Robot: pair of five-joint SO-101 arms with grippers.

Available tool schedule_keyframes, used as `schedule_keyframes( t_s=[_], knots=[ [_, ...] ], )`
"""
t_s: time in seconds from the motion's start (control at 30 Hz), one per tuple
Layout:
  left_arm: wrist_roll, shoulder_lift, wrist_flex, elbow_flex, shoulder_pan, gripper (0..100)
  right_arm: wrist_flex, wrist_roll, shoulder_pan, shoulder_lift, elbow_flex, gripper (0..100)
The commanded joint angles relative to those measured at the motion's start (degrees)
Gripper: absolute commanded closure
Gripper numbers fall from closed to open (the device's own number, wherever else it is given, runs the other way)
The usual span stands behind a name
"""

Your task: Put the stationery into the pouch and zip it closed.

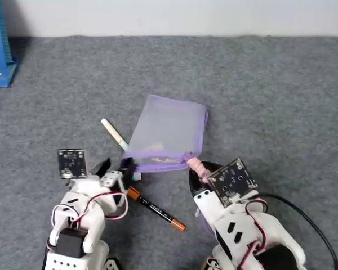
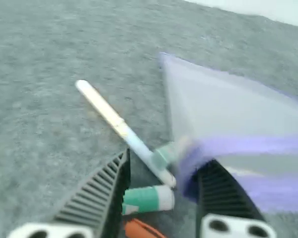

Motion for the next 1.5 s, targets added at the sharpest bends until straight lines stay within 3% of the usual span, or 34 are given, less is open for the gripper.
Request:
schedule_keyframes(
  t_s=[0.0, 0.3, 0.37, 0.47, 0.5, 0.67, 0.8, 1.03, 1.23, 1.47],
  knots=[
    [0.53, 0.26, -1.23, -2.15, -3.25, 77, 0.31, -0.79, 0.13, 0.13, -3.87, 99.1],
    [0.26, 0.35, -1.05, 0.22, 2.11, 75, 0.31, -1.05, 0.04, 0.13, -3.96, 99.1],
    [0.26, 0.35, -1.14, 0.13, 2.29, 80, 0.31, -1.05, 0.04, 0.13, -3.96, 98.7],
    [0.18, 0.26, -1.32, -0.04, 2.29, 95, 0.31, -1.14, 0.13, 0.13, -4.04, 97.6],
    [0.35, 0.26, -1.93, -0.04, 2.29, 100, 0.31, -1.23, 0.22, 0.13, -4.04, 95.7],
    [0.97, 0.26, -2.73, -3.21, -0.53, 99, 3.3, -7.38, 0.31, 0.04, -8.09, 79.0],
    [6.15, 0.26, -2.55, -8.66, -4.66, 99, 8.22, -8.44, 0.13, 0.04, -13.98, 70.0],
    [7.56, 0.53, -1.41, -18.95, -10.9, 99, 8.92, -8.44, 0.13, 0.75, -15.38, 71.8],
    [7.38, 0.62, 7.91, -28.7, -16.0, 99, 8.48, -8.44, 0.13, 2.24, -15.3, 76.9],
    [6.15, 0.62, 17.58, -32.13, -16.53, 99, 8.4, -12.92, 0.04, 16.31, -15.3, 78.6]
  ],
)
